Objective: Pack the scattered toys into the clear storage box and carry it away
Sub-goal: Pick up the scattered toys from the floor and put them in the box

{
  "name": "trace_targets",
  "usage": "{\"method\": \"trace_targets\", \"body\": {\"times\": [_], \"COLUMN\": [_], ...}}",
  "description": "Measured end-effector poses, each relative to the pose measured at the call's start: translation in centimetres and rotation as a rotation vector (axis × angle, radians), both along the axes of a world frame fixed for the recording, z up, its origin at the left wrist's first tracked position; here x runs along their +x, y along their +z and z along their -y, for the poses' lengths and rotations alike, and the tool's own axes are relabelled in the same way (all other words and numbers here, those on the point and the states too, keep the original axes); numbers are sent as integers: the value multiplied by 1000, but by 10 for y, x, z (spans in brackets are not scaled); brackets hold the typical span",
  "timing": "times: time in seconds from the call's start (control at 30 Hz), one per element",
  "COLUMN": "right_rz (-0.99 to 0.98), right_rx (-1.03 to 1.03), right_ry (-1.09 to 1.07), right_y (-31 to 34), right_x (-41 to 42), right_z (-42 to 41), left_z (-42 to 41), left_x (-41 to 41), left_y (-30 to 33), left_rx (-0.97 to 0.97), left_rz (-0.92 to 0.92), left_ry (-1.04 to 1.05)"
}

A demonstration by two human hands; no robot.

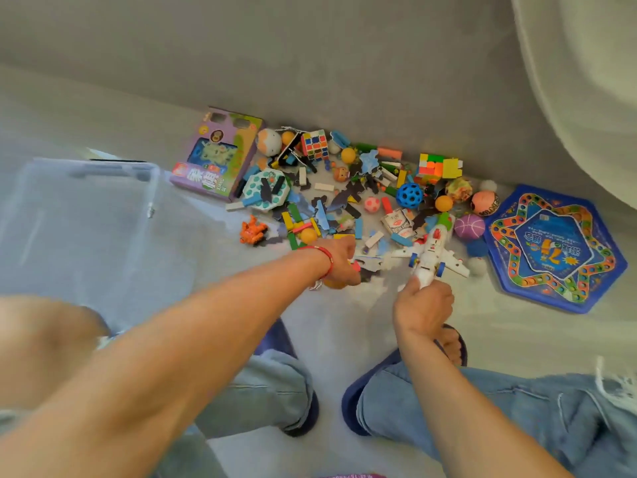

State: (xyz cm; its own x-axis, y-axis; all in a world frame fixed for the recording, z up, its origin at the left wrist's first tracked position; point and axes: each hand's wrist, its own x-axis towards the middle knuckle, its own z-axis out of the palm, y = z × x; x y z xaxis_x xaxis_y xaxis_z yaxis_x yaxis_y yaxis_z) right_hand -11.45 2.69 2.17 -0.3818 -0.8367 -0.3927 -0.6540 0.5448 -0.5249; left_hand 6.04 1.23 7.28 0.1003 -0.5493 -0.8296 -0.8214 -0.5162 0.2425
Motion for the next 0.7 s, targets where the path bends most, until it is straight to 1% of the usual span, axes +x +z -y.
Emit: {"method": "trace_targets", "body": {"times": [0.07, 0.13, 0.17, 0.23, 0.3, 0.37, 0.43, 0.5, 0.57, 0.63, 0.7], "right_rz": [181, 336, 411, 541, 638, 644, 610, 615, 665, 671, 659], "right_rx": [-64, -85, -87, -108, -114, -108, -56, 81, 279, 461, 583], "right_ry": [96, 247, 351, 582, 776, 928, 1055, 1161, 1181, 1201, 1263], "right_y": [25, 56, 74, 114, 148, 164, 169, 171, 166, 154, 141], "right_x": [43, 94, 120, 174, 224, 272, 314, 347, 368, 379, 381], "right_z": [-9, -22, -29, -46, -64, -78, -90, -101, -111, -114, -112], "left_z": [-13, -36, -50, -87, -133, -188, -240, -279, -301, -310, -307], "left_x": [55, 113, 141, 191, 235, 267, 287, 293, 287, 274, 253], "left_y": [46, 92, 114, 150, 168, 164, 135, 98, 68, 46, 35], "left_rx": [135, 194, 175, 62, -60, -137, -216, -346, -459, -490, -478], "left_rz": [-3, 27, 53, 96, 103, 85, 19, -4, -35, -122, -144], "left_ry": [37, 116, 170, 302, 463, 683, 978, 1295, 1521, 1615, 1592]}}
